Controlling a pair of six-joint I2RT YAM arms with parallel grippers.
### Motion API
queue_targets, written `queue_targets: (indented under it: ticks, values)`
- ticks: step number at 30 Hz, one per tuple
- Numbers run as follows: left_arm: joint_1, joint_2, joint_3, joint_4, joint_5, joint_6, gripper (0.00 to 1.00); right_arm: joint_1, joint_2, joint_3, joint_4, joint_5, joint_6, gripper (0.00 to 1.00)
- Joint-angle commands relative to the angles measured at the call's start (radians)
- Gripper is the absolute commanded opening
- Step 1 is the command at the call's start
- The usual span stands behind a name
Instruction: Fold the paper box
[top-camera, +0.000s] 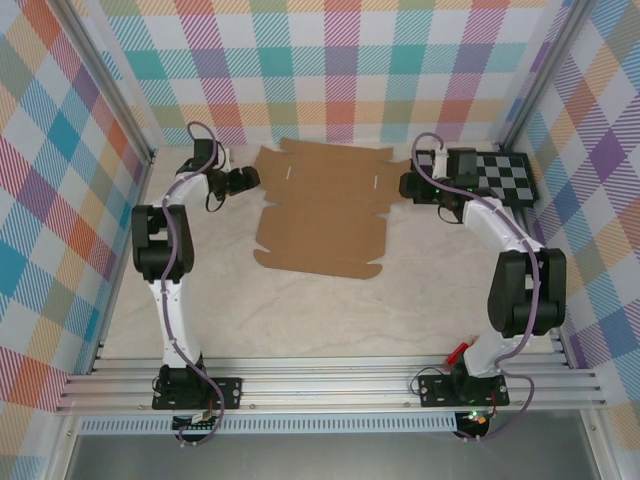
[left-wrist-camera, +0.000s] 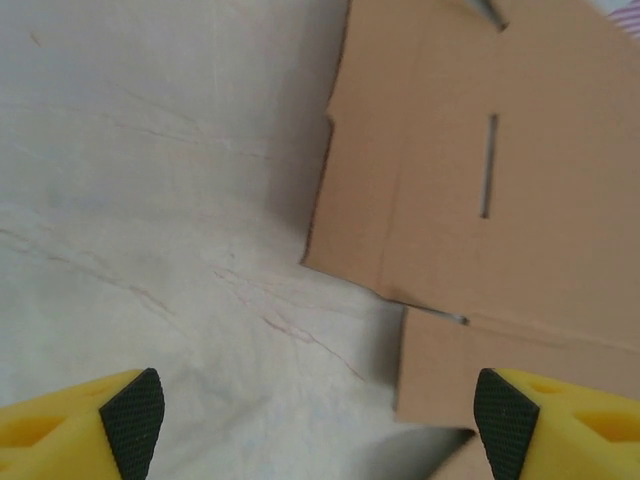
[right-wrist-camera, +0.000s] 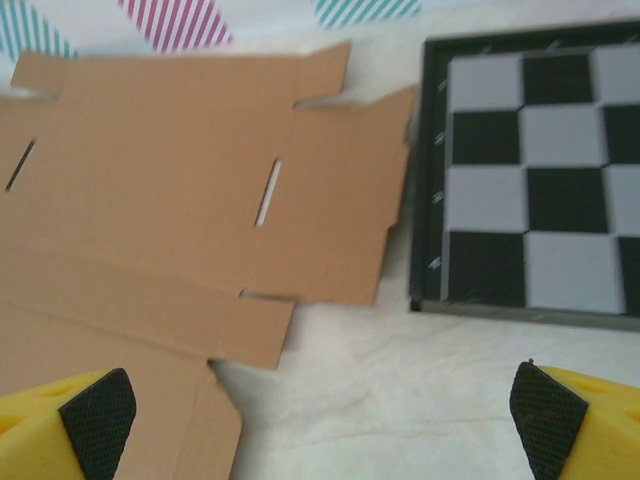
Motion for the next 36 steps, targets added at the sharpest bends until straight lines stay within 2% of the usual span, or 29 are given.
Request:
queue_targets:
  ticks: [1, 10, 15, 17, 20, 23, 24, 25, 28, 30, 32, 36]
  values:
    - [0.010, 0.072, 0.148, -0.130, 0.032, 0.015, 0.83, 0.030, 0.008, 0.039, -0.038, -0.061, -0.017, 1.00]
    - [0.002, 0.254, 0.380, -0.171, 0.100, 0.028, 0.72, 0.071, 0.019, 0.045, -0.050, -0.097, -0.048, 1.00]
    - [-0.009, 0.322, 0.487, -0.194, 0.137, 0.029, 0.56, 0.084, 0.030, 0.061, -0.059, -0.100, -0.046, 1.00]
    - [-0.014, 0.349, 0.537, -0.217, 0.130, 0.026, 0.53, 0.091, 0.032, 0.067, -0.066, -0.100, -0.046, 1.00]
    - [-0.027, 0.365, 0.567, -0.221, 0.134, 0.031, 0.38, 0.101, 0.025, 0.069, -0.076, -0.098, -0.049, 1.00]
    - [-0.042, 0.359, 0.567, -0.226, 0.146, 0.053, 0.15, 0.107, 0.011, 0.072, -0.089, -0.098, -0.060, 1.00]
    - [-0.048, 0.355, 0.566, -0.236, 0.153, 0.074, 0.02, 0.108, 0.004, 0.072, -0.097, -0.098, -0.065, 1.00]
    - [-0.053, 0.345, 0.561, -0.248, 0.160, 0.098, 0.00, 0.110, -0.004, 0.072, -0.104, -0.101, -0.072, 1.00]
    - [-0.062, 0.265, 0.461, -0.235, 0.174, 0.183, 0.00, 0.110, -0.034, 0.073, -0.125, -0.118, -0.104, 1.00]
    - [-0.064, 0.165, 0.320, -0.175, 0.165, 0.225, 0.00, 0.110, -0.056, 0.083, -0.140, -0.144, -0.126, 1.00]
    - [-0.066, 0.019, 0.124, -0.051, 0.139, 0.241, 0.00, 0.109, -0.063, 0.111, -0.172, -0.205, -0.166, 1.00]
    - [-0.088, -0.345, -0.310, 0.327, 0.103, 0.273, 0.00, 0.113, -0.016, 0.255, -0.340, -0.343, -0.292, 1.00]
